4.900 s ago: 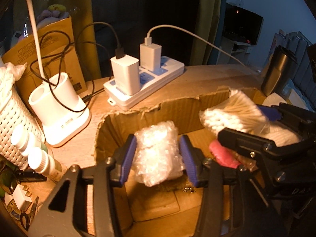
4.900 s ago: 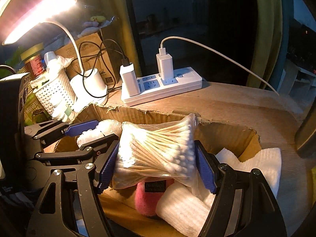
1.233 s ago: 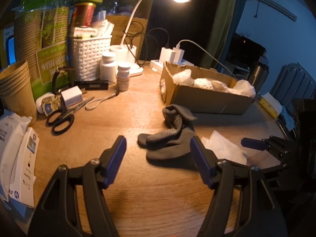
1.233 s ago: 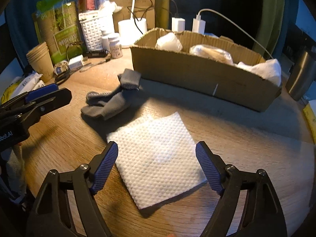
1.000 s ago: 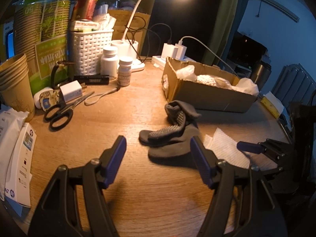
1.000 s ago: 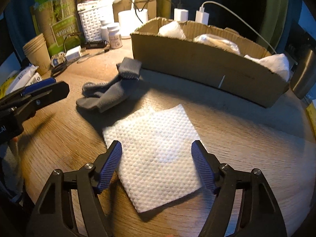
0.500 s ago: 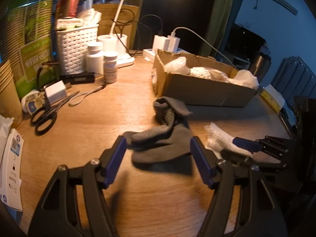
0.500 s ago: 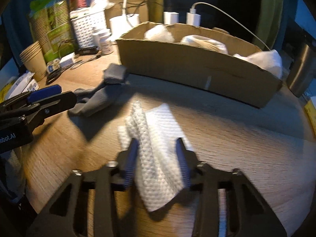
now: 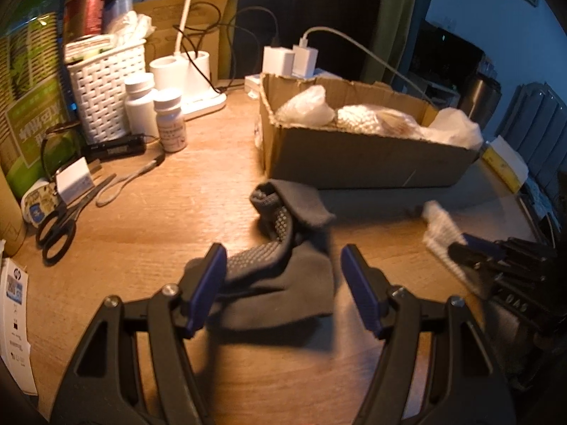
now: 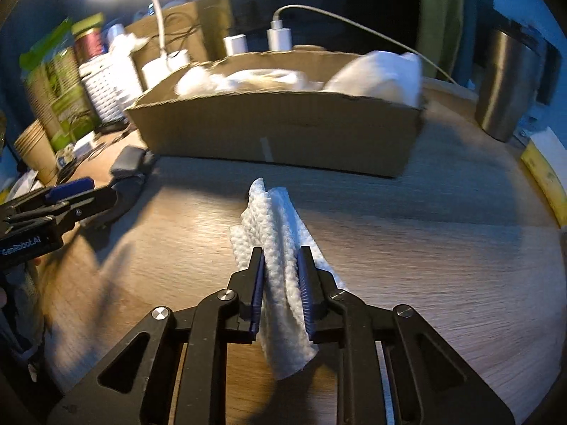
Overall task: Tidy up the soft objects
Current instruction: 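Grasp the grey sock with the left tool while the right tool pinches the white cloth, then carry the grey sock with the left tool while the right tool carries the white cloth to the box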
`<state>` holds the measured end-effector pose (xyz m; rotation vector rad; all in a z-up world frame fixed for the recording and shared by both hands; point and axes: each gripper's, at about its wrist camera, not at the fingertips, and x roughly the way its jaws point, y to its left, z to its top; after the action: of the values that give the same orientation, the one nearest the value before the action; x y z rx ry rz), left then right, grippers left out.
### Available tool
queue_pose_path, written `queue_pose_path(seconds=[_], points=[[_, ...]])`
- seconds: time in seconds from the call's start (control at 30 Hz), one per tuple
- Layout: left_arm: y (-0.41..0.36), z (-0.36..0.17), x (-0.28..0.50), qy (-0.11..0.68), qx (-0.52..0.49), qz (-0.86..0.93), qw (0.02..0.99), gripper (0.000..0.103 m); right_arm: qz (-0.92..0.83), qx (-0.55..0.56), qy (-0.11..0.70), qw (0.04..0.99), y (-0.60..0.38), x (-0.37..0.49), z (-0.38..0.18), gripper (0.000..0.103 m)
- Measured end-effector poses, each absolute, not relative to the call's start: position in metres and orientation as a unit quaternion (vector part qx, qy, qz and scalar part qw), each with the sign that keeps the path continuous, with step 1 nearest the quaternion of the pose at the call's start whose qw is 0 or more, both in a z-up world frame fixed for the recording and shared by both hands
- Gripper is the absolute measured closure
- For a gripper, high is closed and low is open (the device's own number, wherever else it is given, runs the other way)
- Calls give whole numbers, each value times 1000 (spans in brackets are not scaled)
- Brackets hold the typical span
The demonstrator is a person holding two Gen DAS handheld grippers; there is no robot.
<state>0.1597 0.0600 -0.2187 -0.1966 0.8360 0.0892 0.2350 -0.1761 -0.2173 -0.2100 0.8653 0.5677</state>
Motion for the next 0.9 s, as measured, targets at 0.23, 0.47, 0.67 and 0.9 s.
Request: queue_pose_path(seconds=[0.23, 0.47, 0.67, 0.9], points=[[51, -230, 175, 424, -78, 42, 901, 35, 277, -60, 419, 863, -196, 246, -217, 83], [42, -230, 175, 423, -62, 28, 903, 49, 274, -69, 417, 864, -195, 247, -218, 83], [27, -229, 172, 424, -53, -4, 904, 62, 268, -83, 414, 866, -190, 245, -217, 83], [9, -215, 159, 400, -49, -47, 914, 65, 267, -85, 413, 867, -188, 244, -217, 83]])
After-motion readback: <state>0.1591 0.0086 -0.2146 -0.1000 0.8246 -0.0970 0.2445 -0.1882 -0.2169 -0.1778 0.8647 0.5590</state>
